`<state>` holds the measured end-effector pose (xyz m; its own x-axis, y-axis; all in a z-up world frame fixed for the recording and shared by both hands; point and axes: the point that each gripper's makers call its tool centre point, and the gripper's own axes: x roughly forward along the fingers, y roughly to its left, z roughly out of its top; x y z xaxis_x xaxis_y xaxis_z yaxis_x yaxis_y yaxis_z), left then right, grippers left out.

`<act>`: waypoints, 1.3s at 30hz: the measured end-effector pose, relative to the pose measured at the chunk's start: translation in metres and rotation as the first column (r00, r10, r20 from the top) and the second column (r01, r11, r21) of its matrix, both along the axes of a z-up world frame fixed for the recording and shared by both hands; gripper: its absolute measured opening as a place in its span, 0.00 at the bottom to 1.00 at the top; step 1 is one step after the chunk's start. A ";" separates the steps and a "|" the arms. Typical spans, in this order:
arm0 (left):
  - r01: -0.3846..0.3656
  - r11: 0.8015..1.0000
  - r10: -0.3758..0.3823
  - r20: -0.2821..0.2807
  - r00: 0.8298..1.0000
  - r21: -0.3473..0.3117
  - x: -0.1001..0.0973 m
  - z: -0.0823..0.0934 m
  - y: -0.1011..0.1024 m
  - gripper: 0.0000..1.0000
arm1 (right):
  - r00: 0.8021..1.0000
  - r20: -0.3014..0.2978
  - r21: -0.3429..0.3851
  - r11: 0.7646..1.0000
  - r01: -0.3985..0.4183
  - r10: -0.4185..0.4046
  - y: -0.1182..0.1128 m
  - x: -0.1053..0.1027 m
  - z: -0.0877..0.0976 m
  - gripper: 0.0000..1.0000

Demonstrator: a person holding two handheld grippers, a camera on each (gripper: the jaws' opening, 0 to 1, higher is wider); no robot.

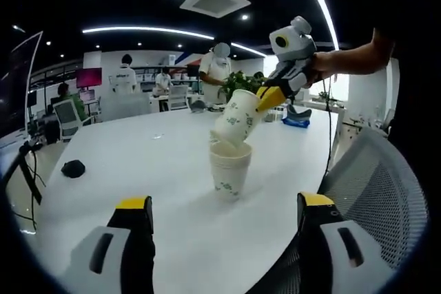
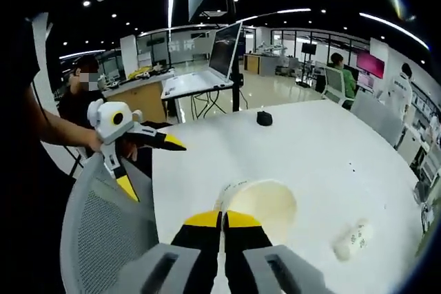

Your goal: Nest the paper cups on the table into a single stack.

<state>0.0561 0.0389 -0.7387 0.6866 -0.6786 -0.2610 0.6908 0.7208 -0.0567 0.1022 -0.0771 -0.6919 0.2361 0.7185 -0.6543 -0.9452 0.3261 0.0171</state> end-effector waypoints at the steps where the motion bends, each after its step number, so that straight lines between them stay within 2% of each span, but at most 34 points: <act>1: 0.001 1.000 -0.001 -0.001 1.000 0.000 0.000 0.000 0.000 0.86 | 1.000 0.002 -0.011 1.000 -0.008 0.008 0.000 -0.001 -0.001 0.00; 14: -0.006 1.000 0.006 0.000 1.000 -0.007 0.001 0.001 0.001 0.86 | 0.995 0.003 -0.141 0.985 -0.097 0.098 0.005 -0.004 -0.015 0.00; 21: -0.013 1.000 0.013 0.010 1.000 -0.002 0.002 0.002 0.002 0.86 | 0.991 -0.023 -0.200 0.971 -0.131 0.129 0.006 -0.004 -0.024 0.00; 39: -0.008 1.000 0.008 -0.009 1.000 0.007 0.001 -0.002 0.002 0.85 | 0.985 -0.093 -0.245 0.956 -0.164 0.145 0.017 -0.001 -0.043 0.00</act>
